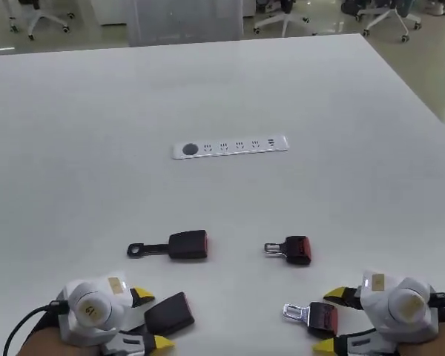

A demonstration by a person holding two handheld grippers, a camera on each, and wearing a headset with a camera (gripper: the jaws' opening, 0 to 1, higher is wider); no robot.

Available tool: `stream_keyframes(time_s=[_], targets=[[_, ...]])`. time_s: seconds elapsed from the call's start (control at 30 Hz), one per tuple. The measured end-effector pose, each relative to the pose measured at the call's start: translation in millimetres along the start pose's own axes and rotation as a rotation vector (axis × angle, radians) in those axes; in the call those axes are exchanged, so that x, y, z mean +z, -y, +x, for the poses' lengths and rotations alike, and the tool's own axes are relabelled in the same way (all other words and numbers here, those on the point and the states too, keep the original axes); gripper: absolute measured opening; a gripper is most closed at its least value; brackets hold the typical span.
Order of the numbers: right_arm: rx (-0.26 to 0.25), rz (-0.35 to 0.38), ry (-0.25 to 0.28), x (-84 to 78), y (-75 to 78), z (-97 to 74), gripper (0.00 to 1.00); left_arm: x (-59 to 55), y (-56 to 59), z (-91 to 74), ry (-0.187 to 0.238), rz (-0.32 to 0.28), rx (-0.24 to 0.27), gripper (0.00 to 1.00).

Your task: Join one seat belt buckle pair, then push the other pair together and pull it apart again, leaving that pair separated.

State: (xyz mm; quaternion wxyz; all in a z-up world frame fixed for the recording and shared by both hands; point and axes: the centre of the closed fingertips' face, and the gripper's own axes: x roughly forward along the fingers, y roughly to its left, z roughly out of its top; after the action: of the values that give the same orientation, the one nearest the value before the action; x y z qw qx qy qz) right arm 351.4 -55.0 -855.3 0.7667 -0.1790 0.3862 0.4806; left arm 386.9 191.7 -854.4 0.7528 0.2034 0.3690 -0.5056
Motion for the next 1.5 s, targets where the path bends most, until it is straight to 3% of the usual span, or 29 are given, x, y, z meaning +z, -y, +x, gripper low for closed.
stream_keyframes(time_s=[0.07,0.1,0.23,0.27,0.47,0.6,0.8,1.07,1.5], targets=[[0.014,-0.018,-0.018,-1.9,0.0,0.6,0.45,-0.3,0.3,0.7,-0.010,0.040,-0.022,0.40],[0.010,-0.044,-0.031,-3.4,2.8,0.3,0.43,-0.4,5.0,2.0,-0.021,0.077,-0.062,0.37],[0.018,-0.067,-0.037,-3.2,4.8,0.6,0.37,0.2,6.7,5.7,-0.055,0.159,-0.071,0.35],[0.025,-0.072,-0.034,-3.0,5.6,1.1,0.37,-1.2,6.8,4.9,-0.078,0.205,-0.084,0.34],[0.068,-0.137,-0.046,-4.3,5.7,-0.1,0.35,-2.0,8.4,2.3,-0.138,0.321,-0.167,0.34],[0.097,-0.172,-0.045,-4.1,4.7,0.0,0.35,-3.1,7.7,2.3,-0.157,0.344,-0.187,0.34],[0.123,-0.202,-0.041,-3.0,4.3,0.3,0.35,-4.1,6.9,0.8,-0.146,0.336,-0.195,0.34],[0.150,-0.225,-0.015,0.4,1.5,2.8,0.34,-5.0,6.7,0.7,-0.164,0.356,-0.208,0.33],[0.183,-0.231,0.058,27.0,-11.5,24.3,0.34,-5.9,7.0,0.7,-0.192,0.385,-0.232,0.33]])
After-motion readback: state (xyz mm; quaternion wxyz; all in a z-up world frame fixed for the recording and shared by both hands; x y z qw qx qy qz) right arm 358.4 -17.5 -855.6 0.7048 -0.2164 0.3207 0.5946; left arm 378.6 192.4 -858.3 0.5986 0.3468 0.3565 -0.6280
